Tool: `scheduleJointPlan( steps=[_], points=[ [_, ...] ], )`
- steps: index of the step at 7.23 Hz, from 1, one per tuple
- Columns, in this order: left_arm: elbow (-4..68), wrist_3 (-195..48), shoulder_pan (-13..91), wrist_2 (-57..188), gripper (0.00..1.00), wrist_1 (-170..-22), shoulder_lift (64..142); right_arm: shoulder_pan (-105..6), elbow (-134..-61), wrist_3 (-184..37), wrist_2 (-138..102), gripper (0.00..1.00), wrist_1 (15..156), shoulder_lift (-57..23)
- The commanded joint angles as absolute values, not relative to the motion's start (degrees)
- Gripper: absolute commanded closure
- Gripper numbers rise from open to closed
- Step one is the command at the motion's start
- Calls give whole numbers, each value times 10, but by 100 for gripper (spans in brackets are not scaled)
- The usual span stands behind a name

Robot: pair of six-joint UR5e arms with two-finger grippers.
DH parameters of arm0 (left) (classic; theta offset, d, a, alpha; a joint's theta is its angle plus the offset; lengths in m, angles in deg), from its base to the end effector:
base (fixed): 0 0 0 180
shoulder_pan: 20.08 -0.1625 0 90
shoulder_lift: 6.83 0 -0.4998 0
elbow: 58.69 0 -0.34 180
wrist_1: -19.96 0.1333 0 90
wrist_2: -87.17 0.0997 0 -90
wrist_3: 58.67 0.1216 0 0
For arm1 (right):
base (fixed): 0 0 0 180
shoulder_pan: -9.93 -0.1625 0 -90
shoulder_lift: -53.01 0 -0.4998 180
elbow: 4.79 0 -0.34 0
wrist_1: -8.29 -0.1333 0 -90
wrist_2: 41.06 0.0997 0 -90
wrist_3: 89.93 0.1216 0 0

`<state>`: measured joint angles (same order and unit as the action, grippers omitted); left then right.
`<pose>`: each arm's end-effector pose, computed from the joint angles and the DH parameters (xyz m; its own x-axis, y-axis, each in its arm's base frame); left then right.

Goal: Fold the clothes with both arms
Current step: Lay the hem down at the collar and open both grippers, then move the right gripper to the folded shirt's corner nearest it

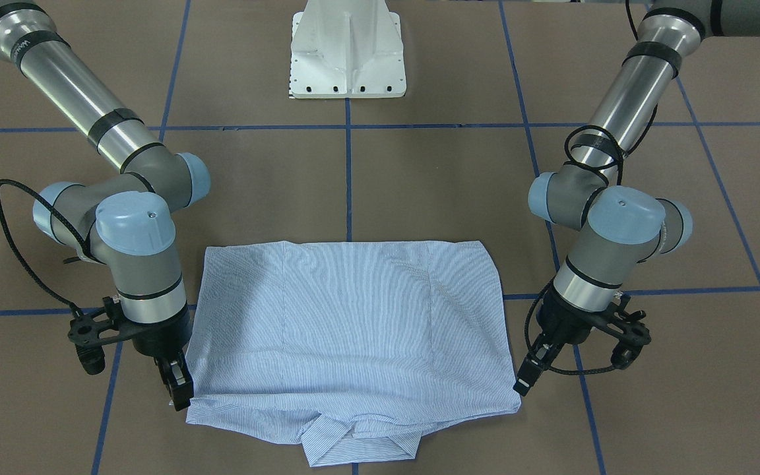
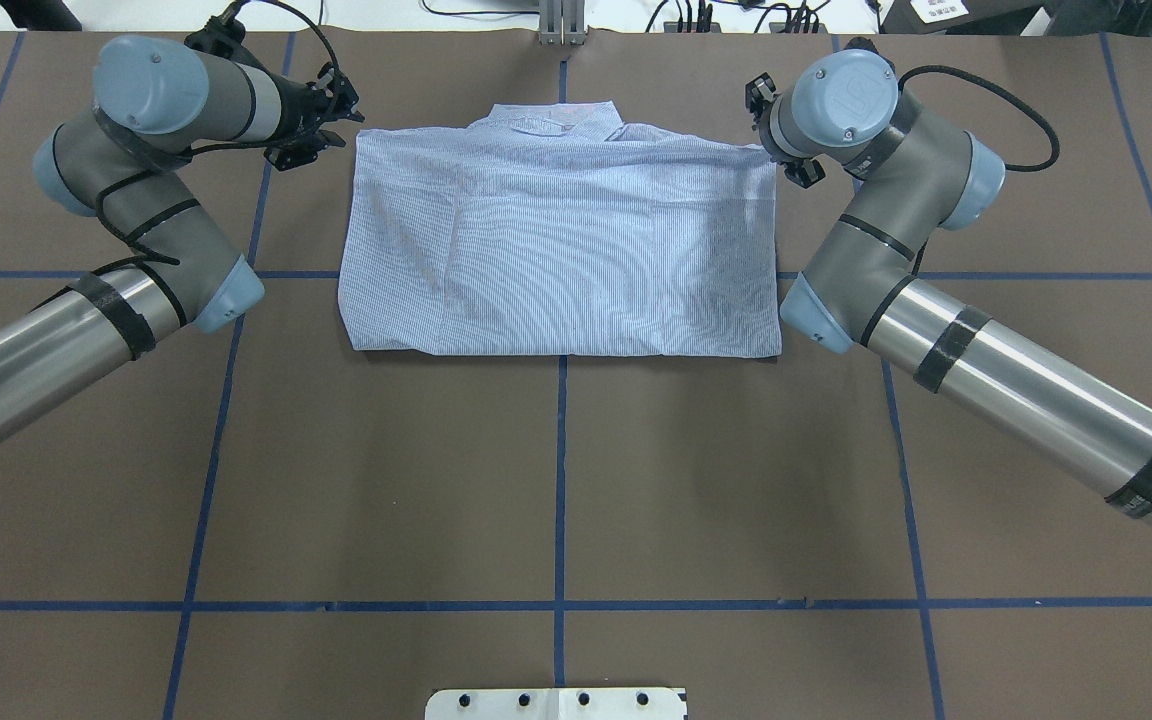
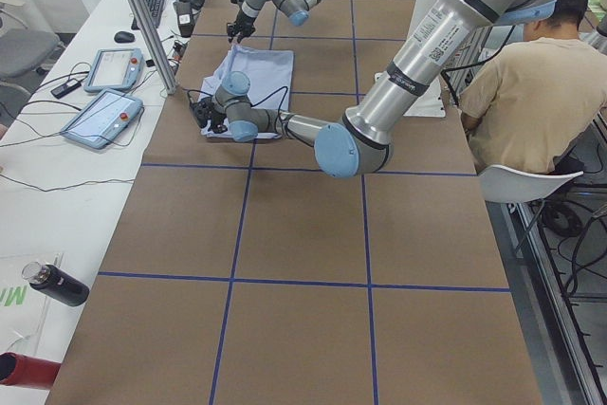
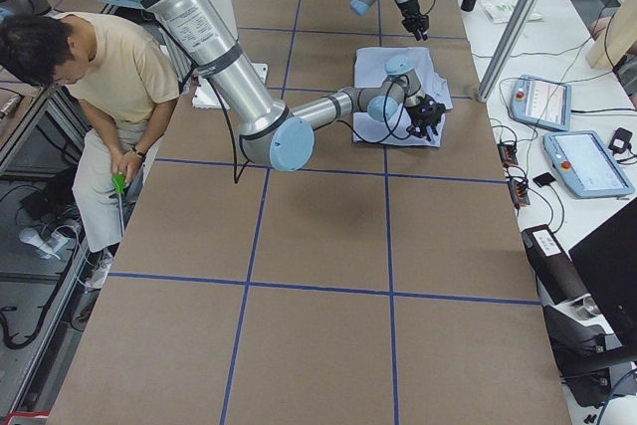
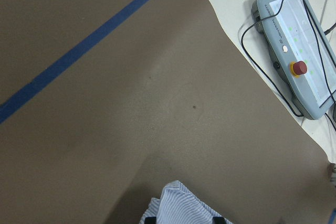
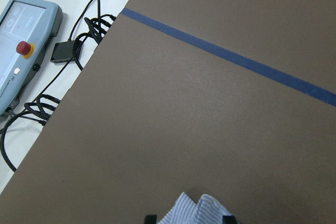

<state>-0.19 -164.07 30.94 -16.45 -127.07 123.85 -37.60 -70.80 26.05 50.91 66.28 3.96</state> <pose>0.4280 -0.6953 0.4437 0.0800 -0.5092 -0.8570 0.6651 0.6676 -0.3346 -0.4516 -0.6846 0.4454 0.0832 0.7393 0.6682 -0.8411 0.4117 -0.3507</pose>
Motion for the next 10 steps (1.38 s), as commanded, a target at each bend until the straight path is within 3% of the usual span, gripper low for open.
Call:
scheduleJointPlan(
  steps=[1, 2, 5, 10],
  points=[
    [22, -1639, 312, -167, 53, -1273, 1233, -384, -726, 266, 521, 46, 663, 43],
    [36, -1639, 313, -169, 53, -1271, 1227, -379, -776, 268, 541, 36, 666, 14],
    [49, -1639, 314, -169, 53, -1268, 1221, -288, -961, 306, 534, 30, 665, -150],
    [56, -1639, 313, -168, 53, -1267, 1212, -221, -1016, 335, 502, 28, 663, -206]
  ],
)
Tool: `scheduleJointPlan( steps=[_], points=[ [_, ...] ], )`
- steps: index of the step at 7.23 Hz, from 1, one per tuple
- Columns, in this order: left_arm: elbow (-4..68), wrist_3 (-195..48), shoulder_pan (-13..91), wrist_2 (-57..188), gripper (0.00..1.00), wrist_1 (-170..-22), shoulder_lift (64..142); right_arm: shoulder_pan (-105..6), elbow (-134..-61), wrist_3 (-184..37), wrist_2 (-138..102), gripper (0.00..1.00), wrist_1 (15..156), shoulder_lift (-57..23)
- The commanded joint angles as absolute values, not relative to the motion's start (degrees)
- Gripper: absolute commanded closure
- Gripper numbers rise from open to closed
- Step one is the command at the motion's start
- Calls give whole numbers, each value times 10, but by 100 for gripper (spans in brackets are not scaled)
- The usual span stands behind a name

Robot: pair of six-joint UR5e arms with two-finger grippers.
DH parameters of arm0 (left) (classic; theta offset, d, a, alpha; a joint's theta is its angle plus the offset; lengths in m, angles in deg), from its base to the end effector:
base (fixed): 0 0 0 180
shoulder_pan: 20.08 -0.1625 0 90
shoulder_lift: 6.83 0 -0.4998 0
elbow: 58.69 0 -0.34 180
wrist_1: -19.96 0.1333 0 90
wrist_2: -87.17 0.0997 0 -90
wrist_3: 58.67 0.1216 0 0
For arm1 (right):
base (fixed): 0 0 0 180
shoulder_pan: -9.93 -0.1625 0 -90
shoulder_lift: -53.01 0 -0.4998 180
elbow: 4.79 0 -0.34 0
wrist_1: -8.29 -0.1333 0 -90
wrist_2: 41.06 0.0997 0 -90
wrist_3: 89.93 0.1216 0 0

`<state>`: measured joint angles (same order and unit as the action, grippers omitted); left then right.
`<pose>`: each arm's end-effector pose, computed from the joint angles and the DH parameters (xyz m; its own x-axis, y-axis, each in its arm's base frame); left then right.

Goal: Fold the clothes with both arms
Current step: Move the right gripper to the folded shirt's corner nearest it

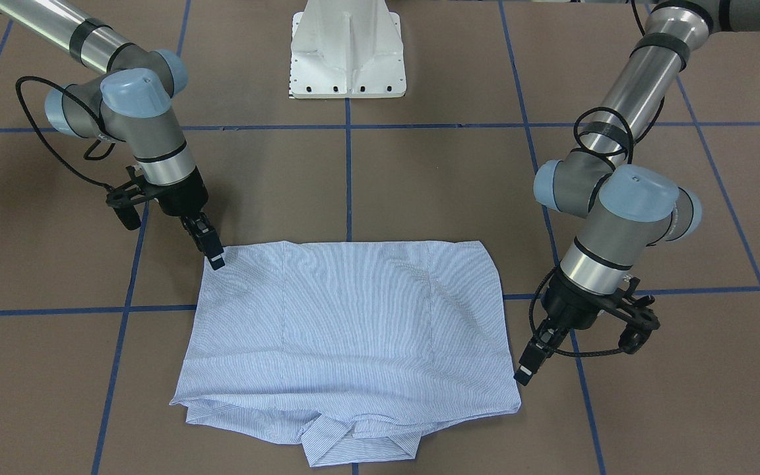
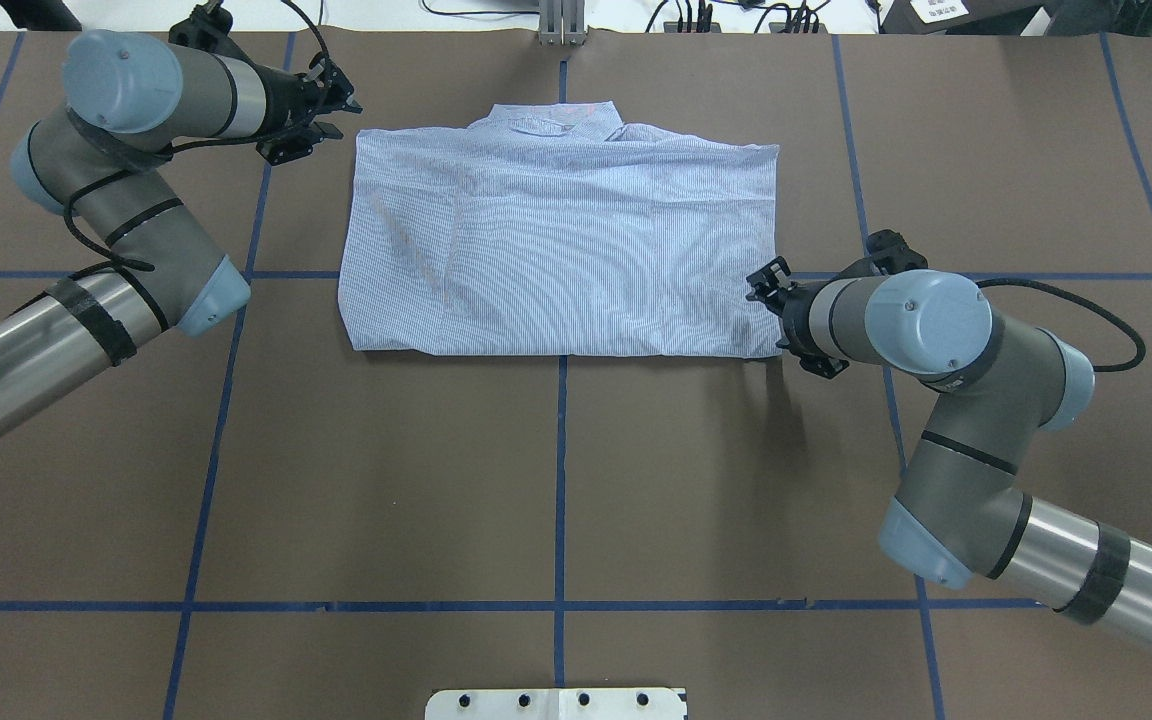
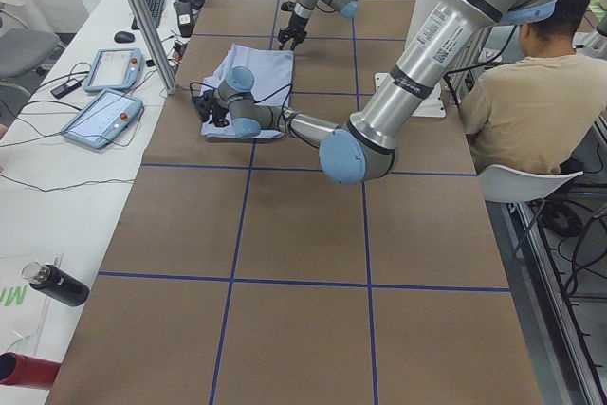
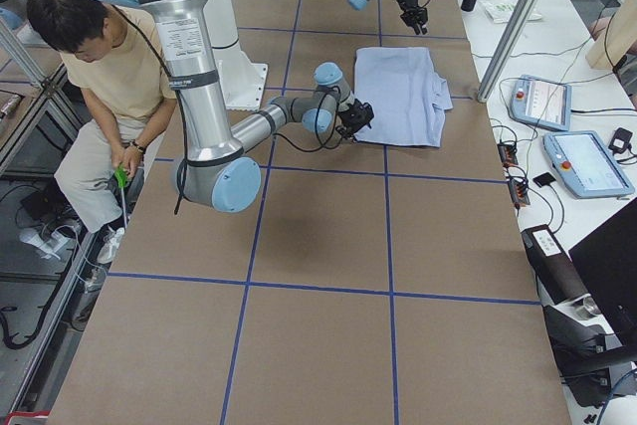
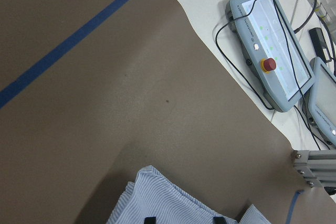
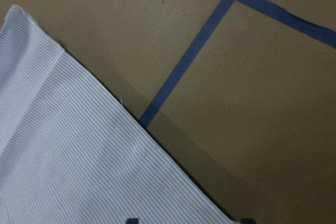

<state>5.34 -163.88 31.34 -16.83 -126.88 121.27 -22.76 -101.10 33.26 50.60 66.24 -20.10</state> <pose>0.4094 -0.6798 0.4336 0.0539 -0.4758 -0.8779 0.6548 0.6806 -0.3287 -0.4470 -0.4411 0.4942 0.1169 0.7252 0.6786 -0.6976 0.5462 -0.4636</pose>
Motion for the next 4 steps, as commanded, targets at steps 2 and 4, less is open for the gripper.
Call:
scheduleJointPlan(
  steps=[2, 4],
  points=[
    [56, -1639, 313, -168, 53, -1267, 1212, -210, -1016, 336, 493, 28, 663, -213],
    [56, -1640, 313, -168, 53, -1267, 1211, -210, -1013, 335, 491, 37, 666, -213]
  ],
)
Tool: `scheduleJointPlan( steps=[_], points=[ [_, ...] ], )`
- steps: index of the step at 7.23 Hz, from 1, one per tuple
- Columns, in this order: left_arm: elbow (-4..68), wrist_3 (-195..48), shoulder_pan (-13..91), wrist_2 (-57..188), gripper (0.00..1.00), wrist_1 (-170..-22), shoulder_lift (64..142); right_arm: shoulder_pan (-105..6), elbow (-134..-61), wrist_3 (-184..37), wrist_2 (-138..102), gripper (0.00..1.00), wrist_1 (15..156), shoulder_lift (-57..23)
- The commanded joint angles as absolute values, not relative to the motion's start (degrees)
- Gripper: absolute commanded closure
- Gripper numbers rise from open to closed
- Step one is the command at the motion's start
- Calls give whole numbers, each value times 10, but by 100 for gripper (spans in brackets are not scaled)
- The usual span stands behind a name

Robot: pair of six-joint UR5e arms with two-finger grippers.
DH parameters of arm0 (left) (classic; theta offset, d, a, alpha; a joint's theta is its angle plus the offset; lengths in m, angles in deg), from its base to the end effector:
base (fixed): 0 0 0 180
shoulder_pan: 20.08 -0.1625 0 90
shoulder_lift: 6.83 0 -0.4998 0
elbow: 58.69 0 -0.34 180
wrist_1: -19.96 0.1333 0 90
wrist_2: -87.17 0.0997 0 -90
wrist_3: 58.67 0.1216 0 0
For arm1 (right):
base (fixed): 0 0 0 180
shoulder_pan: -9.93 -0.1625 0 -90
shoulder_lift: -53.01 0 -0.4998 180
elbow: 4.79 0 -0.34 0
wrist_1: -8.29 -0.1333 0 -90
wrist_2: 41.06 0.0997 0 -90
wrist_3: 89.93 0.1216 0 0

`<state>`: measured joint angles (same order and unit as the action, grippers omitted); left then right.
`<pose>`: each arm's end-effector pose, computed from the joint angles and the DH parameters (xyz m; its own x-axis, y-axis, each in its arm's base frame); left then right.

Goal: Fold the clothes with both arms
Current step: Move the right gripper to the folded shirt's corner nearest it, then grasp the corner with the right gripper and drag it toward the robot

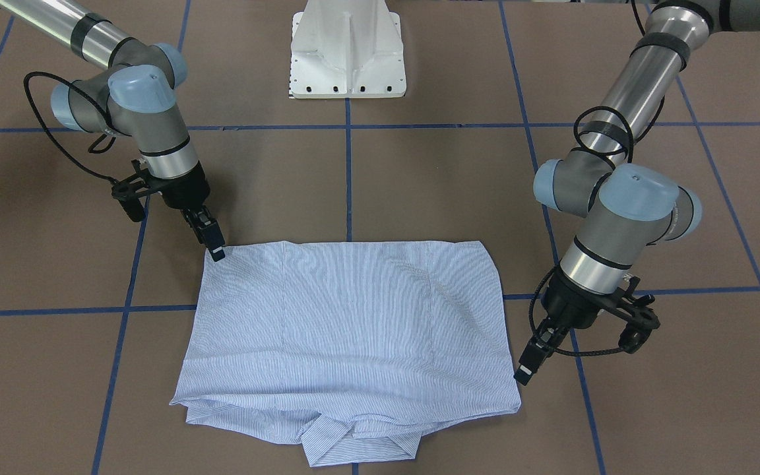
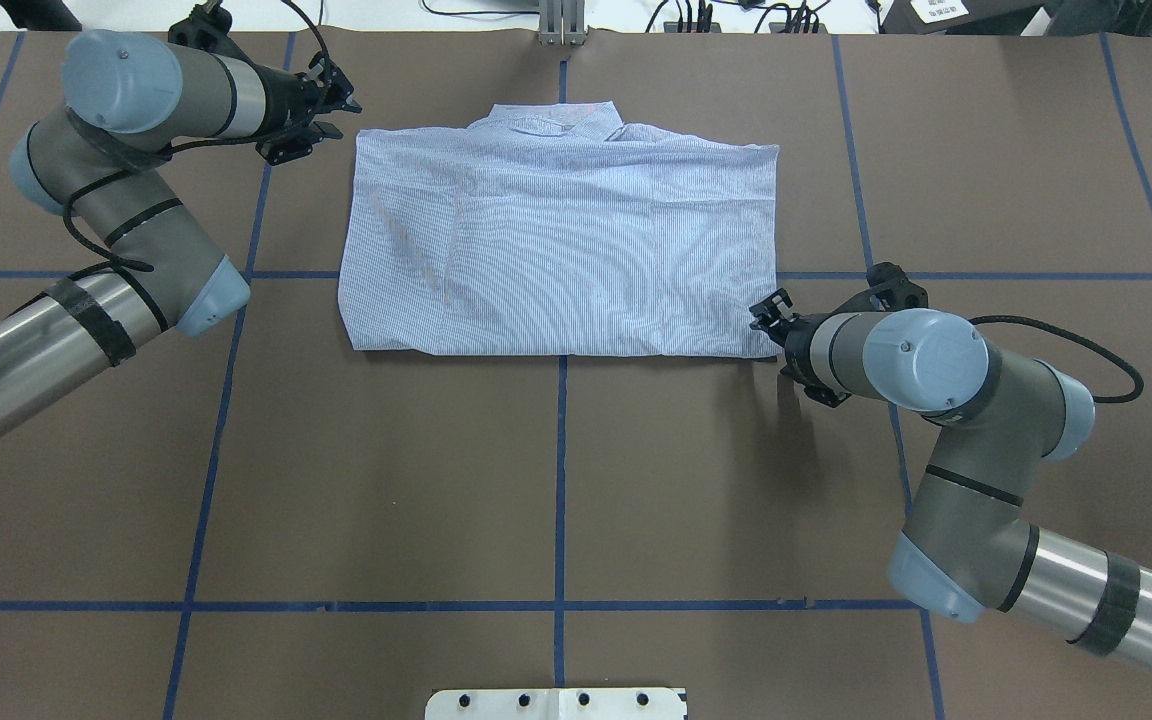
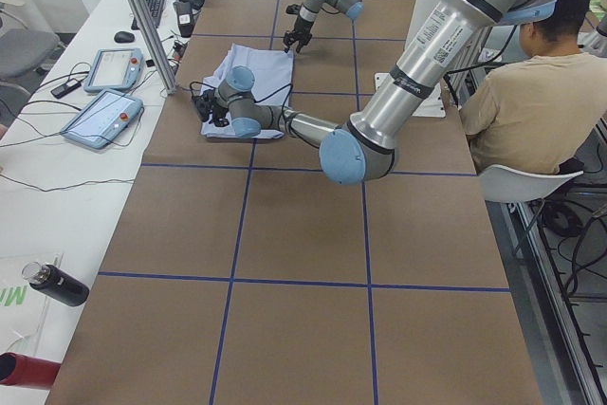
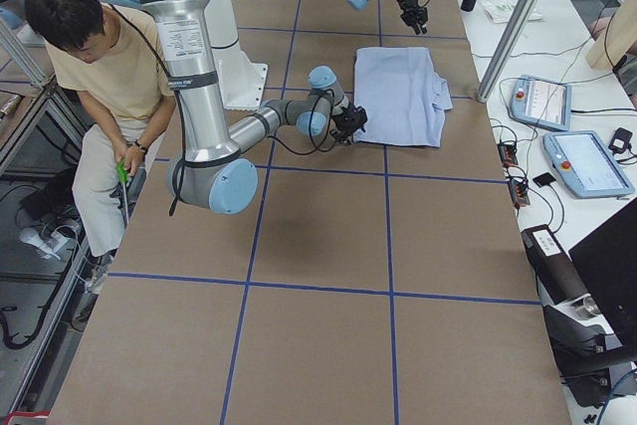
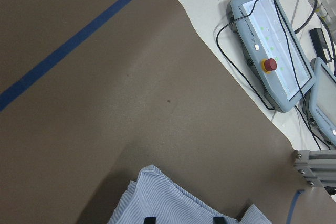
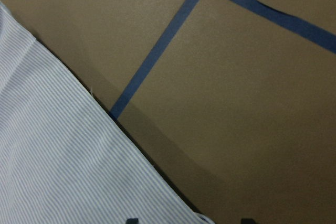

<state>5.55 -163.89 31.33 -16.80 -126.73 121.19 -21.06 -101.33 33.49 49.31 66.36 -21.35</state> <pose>0.4090 -0.6792 0.4334 0.0539 -0.4760 -0.8778 0.6551 0.6803 -0.3287 -0.4517 -0.4259 0.5060 0.1383 0.7256 0.6741 -0.7028 0.5515 -0.4494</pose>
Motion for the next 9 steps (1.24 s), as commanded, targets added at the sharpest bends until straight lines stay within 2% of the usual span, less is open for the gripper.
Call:
scheduleJointPlan(
  steps=[1, 2, 3, 6, 9],
  points=[
    [56, -1640, 313, -168, 53, -1271, 1208, -209, -1010, 336, 490, 58, 667, -213],
    [56, -1639, 313, -168, 54, -1271, 1207, -209, -1010, 336, 490, 85, 667, -213],
    [56, -1639, 313, -168, 54, -1272, 1206, -210, -1014, 336, 491, 100, 667, -213],
    [56, -1638, 314, -168, 54, -1274, 1204, -213, -1042, 336, 493, 100, 669, -220],
    [108, -1639, 314, -171, 54, -1273, 1182, -189, -1181, 336, 511, 100, 674, -334]
  ],
)
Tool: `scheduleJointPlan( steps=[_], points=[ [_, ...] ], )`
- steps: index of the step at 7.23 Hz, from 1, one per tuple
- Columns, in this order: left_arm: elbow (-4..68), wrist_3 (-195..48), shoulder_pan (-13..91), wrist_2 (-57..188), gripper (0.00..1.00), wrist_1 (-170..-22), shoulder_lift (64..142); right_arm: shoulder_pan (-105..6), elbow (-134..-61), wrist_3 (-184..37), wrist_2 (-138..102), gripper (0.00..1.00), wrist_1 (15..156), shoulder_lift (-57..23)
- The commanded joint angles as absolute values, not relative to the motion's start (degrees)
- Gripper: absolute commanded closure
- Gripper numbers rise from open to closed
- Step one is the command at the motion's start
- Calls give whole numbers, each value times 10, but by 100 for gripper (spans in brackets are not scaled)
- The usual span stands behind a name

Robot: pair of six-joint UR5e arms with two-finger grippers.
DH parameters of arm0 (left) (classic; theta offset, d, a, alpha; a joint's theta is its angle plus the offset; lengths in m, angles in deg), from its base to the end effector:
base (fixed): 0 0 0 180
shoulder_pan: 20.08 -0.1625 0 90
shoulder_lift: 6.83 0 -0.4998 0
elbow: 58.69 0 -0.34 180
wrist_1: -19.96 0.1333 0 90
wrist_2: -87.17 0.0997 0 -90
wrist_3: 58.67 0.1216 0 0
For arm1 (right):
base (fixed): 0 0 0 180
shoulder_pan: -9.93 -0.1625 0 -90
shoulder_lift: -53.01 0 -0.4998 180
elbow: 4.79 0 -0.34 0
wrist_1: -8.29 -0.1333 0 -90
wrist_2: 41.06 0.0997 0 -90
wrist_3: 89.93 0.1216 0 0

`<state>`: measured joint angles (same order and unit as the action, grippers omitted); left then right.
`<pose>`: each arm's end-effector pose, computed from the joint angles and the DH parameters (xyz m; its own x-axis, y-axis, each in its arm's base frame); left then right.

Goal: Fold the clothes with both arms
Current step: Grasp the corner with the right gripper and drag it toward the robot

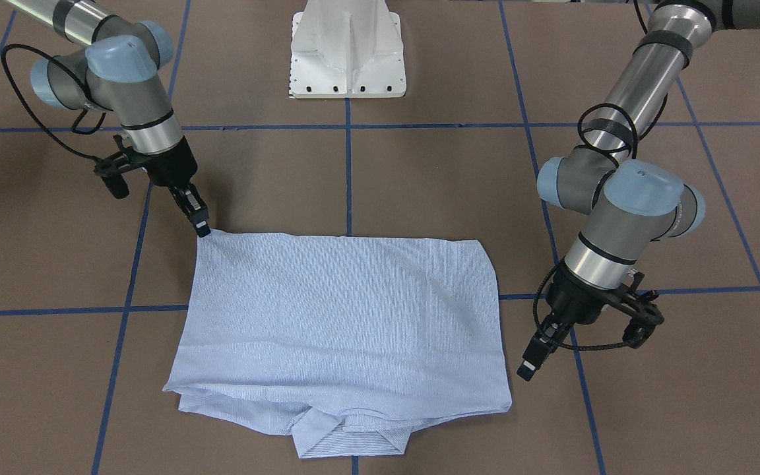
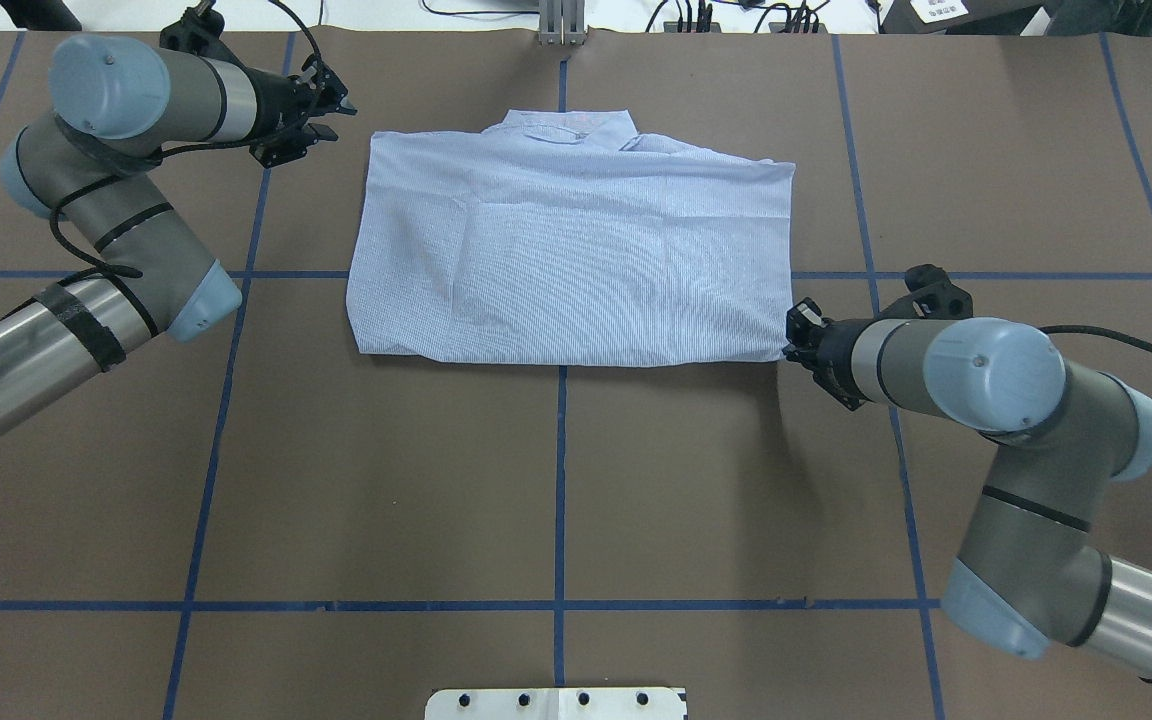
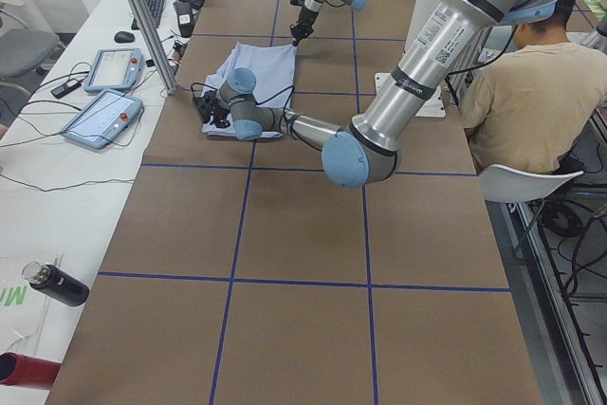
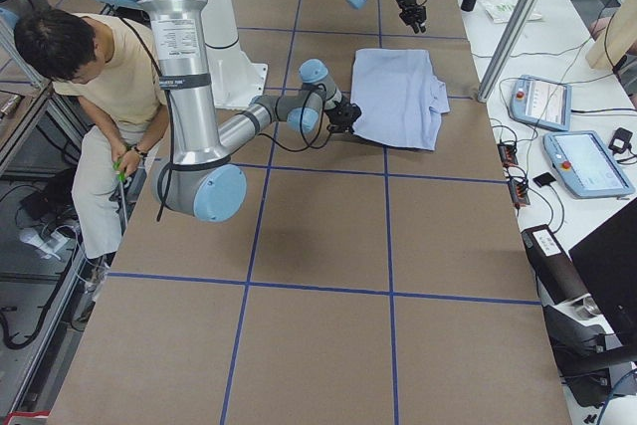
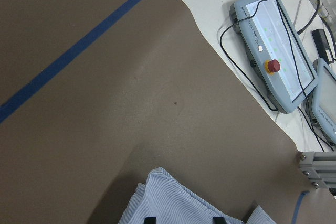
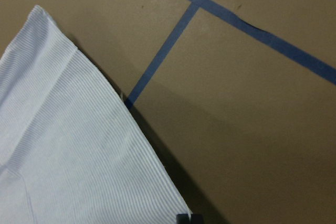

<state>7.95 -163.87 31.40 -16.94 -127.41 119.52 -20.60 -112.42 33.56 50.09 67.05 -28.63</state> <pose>0.3998 -0.6687 0.4344 0.0405 -0.4592 -0.8874 0.6491 0.6873 -0.3260 -0.3939 -0.3842 0.4900 0.1166 0.7092 0.6953 -0.6687 0.5736 -0.4730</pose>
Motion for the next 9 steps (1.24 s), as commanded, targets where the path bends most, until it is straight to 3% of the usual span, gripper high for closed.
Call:
scheduleJointPlan(
  steps=[1, 2, 4, 5, 6, 7, 9],
  points=[
    [152, -1640, 314, -176, 54, -1273, 1167, -140, -1237, 335, 520, 100, 674, -385],
    [199, -1642, 313, -219, 54, -1270, 1147, -78, -1298, 335, 547, 100, 674, -440],
    [251, -1655, 305, -243, 53, -1261, 1138, 57, -1320, 336, 559, 100, 674, -451],
    [290, -1662, 269, -245, 52, -1260, 1112, 104, -1321, 336, 558, 71, 674, -451],
    [334, -1662, 235, -243, 47, -1259, 1078, 122, -1327, 339, 558, 1, 674, -452],
    [352, -1663, 217, -238, 39, -1242, 1065, 121, -1353, 339, 558, 0, 674, -453],
    [363, -1662, 153, -175, 39, -1154, 1055, 27, -1379, 335, 560, 0, 673, -443]
  ],
)
